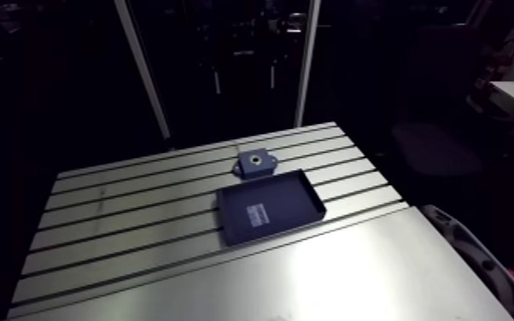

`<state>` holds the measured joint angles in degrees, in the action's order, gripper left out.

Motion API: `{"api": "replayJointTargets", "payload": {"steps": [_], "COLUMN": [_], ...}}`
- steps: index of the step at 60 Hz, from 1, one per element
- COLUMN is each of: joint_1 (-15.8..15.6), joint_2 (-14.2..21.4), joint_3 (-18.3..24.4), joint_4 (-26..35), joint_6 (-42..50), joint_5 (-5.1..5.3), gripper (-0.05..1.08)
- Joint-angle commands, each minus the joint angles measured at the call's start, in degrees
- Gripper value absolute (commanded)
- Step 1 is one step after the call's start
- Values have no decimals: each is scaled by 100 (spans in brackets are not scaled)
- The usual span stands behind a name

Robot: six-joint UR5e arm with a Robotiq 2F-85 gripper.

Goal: Pick up the bearing and press it into the housing until flush.

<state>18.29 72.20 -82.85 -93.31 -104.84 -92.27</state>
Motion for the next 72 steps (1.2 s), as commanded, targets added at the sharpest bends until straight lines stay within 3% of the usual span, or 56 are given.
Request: {"api": "replayJointTargets", "payload": {"steps": [1,15,26,33,72], "joint_1": [-540,-894,-915,-915,-862], "joint_2": [909,1232,1434,1596,1767], "joint_3": [-15,-103,-103,-134,-473], "joint_4": [283,424,615,642,687], "joint_6": [531,469,460,444,381], "joint_5": [6,30,63,142,118], "gripper": [0,1,1,1,1]}}
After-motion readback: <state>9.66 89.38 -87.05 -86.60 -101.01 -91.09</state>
